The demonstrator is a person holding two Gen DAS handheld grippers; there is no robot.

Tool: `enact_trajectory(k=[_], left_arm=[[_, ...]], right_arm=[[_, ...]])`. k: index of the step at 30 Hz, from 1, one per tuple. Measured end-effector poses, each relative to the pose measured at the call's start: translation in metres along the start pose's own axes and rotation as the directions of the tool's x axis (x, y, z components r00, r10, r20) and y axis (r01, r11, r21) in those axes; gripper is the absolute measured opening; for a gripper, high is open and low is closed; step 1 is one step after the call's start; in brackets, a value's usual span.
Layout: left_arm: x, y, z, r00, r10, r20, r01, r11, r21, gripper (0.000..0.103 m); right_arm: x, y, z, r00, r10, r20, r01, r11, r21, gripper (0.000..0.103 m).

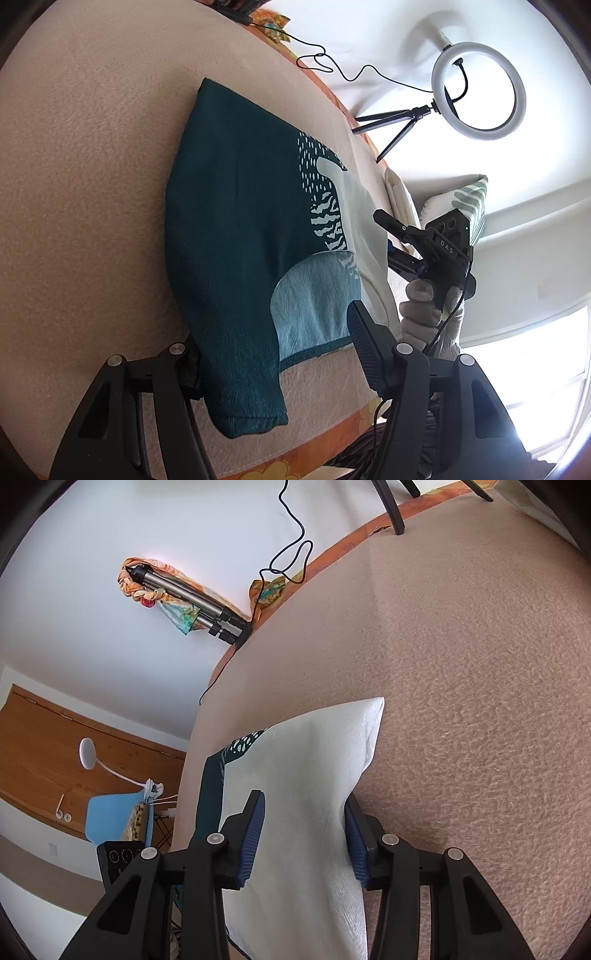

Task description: Fold small clothes

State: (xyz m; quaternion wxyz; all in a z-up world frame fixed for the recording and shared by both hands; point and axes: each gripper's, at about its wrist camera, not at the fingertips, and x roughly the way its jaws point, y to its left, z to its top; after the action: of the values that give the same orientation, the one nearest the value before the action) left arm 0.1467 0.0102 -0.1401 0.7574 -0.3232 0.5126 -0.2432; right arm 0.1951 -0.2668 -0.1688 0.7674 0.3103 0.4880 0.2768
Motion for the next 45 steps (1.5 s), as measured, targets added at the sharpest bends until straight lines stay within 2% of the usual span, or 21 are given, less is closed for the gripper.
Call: enact_trajectory(k=[5, 7, 8, 10, 13, 15, 16, 17, 23, 28, 31, 39, 42, 45], left_arm=[[0.011, -0.020, -0.003, 0.995, 0.100, 0.013, -0.101, 0.988, 0.121, 0.057], [0.015, -0.024, -0.005, 0.989, 0.145, 0.022, -0.147, 0.976, 0.163, 0.043], [0.016, -0.024, -0.006, 0.987, 0.157, 0.023, -0.159, 0.972, 0.173, 0.039], [0.018, -0.024, -0.007, 0.984, 0.174, 0.025, -0.176, 0.967, 0.185, 0.024], [0.020, -0.025, -0.008, 0.974, 0.223, 0.040, -0.226, 0.947, 0.226, 0.012], [0.020, -0.026, -0.009, 0.968, 0.243, 0.056, -0.249, 0.937, 0.245, 0.009], [0.020, -0.028, -0.011, 0.964, 0.256, 0.065, -0.264, 0.928, 0.264, 0.008], [0.021, -0.032, -0.012, 0.959, 0.273, 0.076, -0.283, 0.915, 0.287, 0.008], [0.017, -0.055, -0.025, 0.930, 0.326, 0.170, -0.367, 0.830, 0.421, 0.006], [0.012, -0.063, -0.030, 0.922, 0.325, 0.211, -0.387, 0.795, 0.467, 0.006], [0.010, -0.068, -0.030, 0.919, 0.319, 0.230, -0.393, 0.784, 0.481, 0.006], [0.006, -0.082, -0.034, 0.922, 0.288, 0.257, -0.382, 0.777, 0.500, 0.006], [0.002, -0.082, -0.034, 0.927, 0.270, 0.262, -0.369, 0.787, 0.495, 0.006], [-0.003, -0.085, -0.035, 0.931, 0.246, 0.271, -0.354, 0.794, 0.494, 0.006]], right_arm=[[0.013, 0.018, -0.003, 0.999, -0.051, -0.005, 0.050, 0.996, -0.072, 0.041], [0.016, 0.024, -0.003, 0.997, -0.079, -0.002, 0.078, 0.992, -0.098, 0.037], [0.018, 0.025, -0.004, 0.996, -0.088, -0.004, 0.087, 0.991, -0.105, 0.035], [0.021, 0.029, -0.005, 0.994, -0.105, -0.001, 0.104, 0.987, -0.121, 0.032], [0.026, 0.040, -0.008, 0.985, -0.174, 0.004, 0.171, 0.968, -0.182, 0.024], [0.029, 0.047, -0.011, 0.972, -0.232, 0.015, 0.230, 0.947, -0.226, 0.014], [0.030, 0.050, -0.012, 0.965, -0.262, 0.019, 0.259, 0.935, -0.244, 0.007], [0.031, 0.052, -0.013, 0.958, -0.285, 0.025, 0.282, 0.924, -0.258, 0.006], [0.028, 0.078, -0.021, 0.926, -0.365, 0.099, 0.375, 0.851, -0.366, 0.003], [0.020, 0.097, -0.026, 0.909, -0.384, 0.159, 0.415, 0.809, -0.417, 0.003], [0.018, 0.104, -0.030, 0.900, -0.397, 0.181, 0.435, 0.784, -0.443, 0.003], [0.011, 0.121, -0.039, 0.877, -0.421, 0.234, 0.480, 0.731, -0.485, 0.003], [0.004, 0.130, -0.043, 0.870, -0.417, 0.262, 0.492, 0.709, -0.505, 0.003], [-0.005, 0.136, -0.047, 0.870, -0.407, 0.278, 0.493, 0.705, -0.510, 0.003]])
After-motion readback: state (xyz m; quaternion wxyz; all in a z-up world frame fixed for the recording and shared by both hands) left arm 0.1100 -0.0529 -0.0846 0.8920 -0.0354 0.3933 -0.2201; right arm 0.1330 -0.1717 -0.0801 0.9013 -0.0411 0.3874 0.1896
